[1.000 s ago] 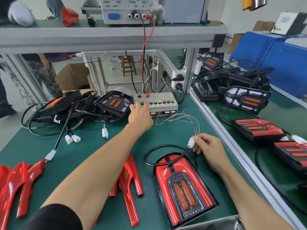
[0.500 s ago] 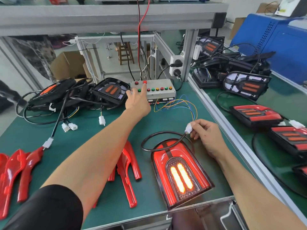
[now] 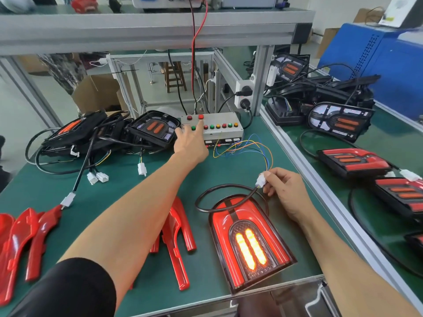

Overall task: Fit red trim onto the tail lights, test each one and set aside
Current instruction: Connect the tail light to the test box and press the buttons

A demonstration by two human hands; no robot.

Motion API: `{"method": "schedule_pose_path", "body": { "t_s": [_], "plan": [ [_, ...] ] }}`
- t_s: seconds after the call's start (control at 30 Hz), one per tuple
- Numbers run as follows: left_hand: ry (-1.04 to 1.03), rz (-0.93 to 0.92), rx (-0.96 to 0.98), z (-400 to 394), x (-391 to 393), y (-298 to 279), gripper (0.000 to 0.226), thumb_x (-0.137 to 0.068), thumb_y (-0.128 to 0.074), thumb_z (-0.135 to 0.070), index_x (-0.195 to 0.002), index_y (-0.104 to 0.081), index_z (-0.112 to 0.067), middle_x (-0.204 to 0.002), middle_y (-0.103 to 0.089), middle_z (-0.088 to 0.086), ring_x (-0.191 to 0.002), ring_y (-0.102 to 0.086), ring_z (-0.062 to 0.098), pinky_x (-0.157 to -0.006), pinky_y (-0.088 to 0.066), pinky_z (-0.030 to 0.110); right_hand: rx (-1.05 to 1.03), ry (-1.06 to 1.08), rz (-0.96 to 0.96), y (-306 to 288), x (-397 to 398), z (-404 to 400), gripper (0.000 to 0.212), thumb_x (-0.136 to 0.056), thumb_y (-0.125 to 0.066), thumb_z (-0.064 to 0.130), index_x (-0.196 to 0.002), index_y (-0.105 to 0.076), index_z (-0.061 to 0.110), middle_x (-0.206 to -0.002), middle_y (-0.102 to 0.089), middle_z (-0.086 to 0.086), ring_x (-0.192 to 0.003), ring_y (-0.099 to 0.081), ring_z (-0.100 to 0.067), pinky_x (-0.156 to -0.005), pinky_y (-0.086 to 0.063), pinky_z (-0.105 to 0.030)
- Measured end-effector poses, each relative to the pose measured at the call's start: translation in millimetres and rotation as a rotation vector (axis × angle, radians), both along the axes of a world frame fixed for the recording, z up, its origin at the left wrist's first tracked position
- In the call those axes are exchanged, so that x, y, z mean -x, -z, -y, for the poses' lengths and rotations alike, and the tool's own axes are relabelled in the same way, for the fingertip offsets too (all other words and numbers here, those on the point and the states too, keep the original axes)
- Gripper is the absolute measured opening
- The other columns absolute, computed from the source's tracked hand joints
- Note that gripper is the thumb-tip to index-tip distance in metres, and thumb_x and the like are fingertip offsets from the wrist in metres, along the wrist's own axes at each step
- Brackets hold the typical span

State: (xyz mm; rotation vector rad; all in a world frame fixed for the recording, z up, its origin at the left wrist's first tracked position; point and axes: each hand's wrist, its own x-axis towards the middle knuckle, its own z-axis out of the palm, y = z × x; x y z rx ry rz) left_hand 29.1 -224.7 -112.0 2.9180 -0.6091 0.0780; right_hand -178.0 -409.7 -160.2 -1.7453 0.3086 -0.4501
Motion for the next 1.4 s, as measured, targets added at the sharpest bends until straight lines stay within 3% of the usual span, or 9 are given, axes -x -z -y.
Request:
{"method": "schedule_pose_path", "body": {
  "t_s": [0.77,0.93,1.07,1.4],
  "plan": [
    [0.001,0.019,-0.026,-1.2,3.0,-1.1,0.065,-0.097,-0.054,-0.02,-0.154,-0.024,-0.018,-0.144,-0.036,0.021,-0.128,-0.035,0.042,-0.1,-0.04,0.043,-0.038,0.006,0.008,1.6,-2.5,-0.1,0.025,-0.1,-0.062,0.01,-0.081,-0.07,-0.004,-0.06,-0.062,-0.009,-0.052,-0.053,-0.01,-0.055,-0.046,-0.017],
    [-0.023,0.007,0.04,-1.1,5.0,2.3,0.064,-0.09,-0.058,-0.011,-0.149,-0.032,-0.017,-0.148,-0.024,0.021,-0.13,-0.031,0.043,-0.093,-0.044,0.041,-0.039,-0.015,0.019,-1.0,-0.5,-1.4,0.027,-0.1,-0.062,0.009,-0.075,-0.071,0.002,-0.059,-0.062,-0.006,-0.053,-0.053,-0.01,-0.055,-0.046,-0.016],
    [-0.035,0.003,0.056,-0.6,4.3,1.1,0.065,-0.089,-0.057,-0.009,-0.148,-0.034,-0.018,-0.146,-0.025,0.021,-0.128,-0.032,0.042,-0.082,-0.04,0.038,-0.037,-0.018,0.022,-2.4,0.7,-1.9,0.028,-0.1,-0.062,0.01,-0.073,-0.072,0.005,-0.06,-0.062,-0.015,-0.053,-0.052,-0.012,-0.056,-0.046,-0.017],
    [-0.051,-0.032,0.047,-1.0,-0.1,-5.6,0.06,-0.092,-0.052,-0.012,-0.149,-0.037,-0.019,-0.14,-0.033,0.022,-0.132,-0.03,0.042,-0.102,-0.042,0.046,-0.036,-0.01,0.021,0.7,-2.1,-0.6,0.028,-0.1,-0.062,0.01,-0.076,-0.069,-0.002,-0.057,-0.06,-0.008,-0.05,-0.051,-0.01,-0.054,-0.045,-0.015]
  ]
}}
